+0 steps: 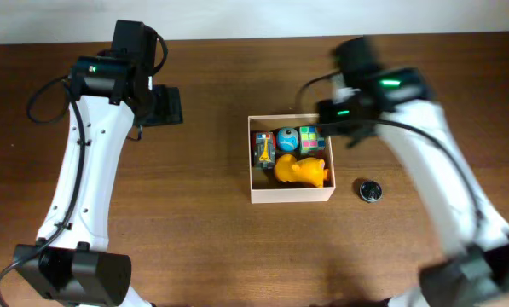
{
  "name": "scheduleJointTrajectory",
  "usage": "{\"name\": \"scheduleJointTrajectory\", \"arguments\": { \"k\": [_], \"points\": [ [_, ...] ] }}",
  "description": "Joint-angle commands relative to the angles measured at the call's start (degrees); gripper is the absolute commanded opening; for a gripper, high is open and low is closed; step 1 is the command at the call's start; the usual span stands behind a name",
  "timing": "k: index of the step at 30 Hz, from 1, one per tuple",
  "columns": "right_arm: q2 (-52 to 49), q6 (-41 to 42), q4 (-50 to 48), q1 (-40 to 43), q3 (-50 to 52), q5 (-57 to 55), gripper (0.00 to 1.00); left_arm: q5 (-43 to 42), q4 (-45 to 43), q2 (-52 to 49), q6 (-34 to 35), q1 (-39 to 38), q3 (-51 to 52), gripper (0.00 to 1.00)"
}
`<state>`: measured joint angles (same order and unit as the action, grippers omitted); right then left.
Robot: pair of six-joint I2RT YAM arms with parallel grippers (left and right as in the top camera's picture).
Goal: Pack container
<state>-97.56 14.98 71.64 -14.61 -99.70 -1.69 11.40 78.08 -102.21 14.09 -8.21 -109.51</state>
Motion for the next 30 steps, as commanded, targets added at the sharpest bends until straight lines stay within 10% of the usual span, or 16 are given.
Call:
{"name": "scheduleJointTrajectory", "arguments": {
  "k": [1, 12, 30],
  "points": [
    [10.88, 0.48, 2.38, 5.92, -2.05, -2.93, 0.75, 0.44, 0.02, 1.31, -0.9, 0.13, -0.96, 0.99],
    [17.94, 0.57, 10.36, 12.44, 3.39, -5.05, 0.91, 0.44, 0.02, 1.31, -0.9, 0.13, -0.94, 0.99],
    [5.64, 5.05, -16.68, 14.03, 35.6, -3.91, 0.94, 0.44, 0.02, 1.31, -0.9, 0.13, -0.96, 0.99]
  ]
}}
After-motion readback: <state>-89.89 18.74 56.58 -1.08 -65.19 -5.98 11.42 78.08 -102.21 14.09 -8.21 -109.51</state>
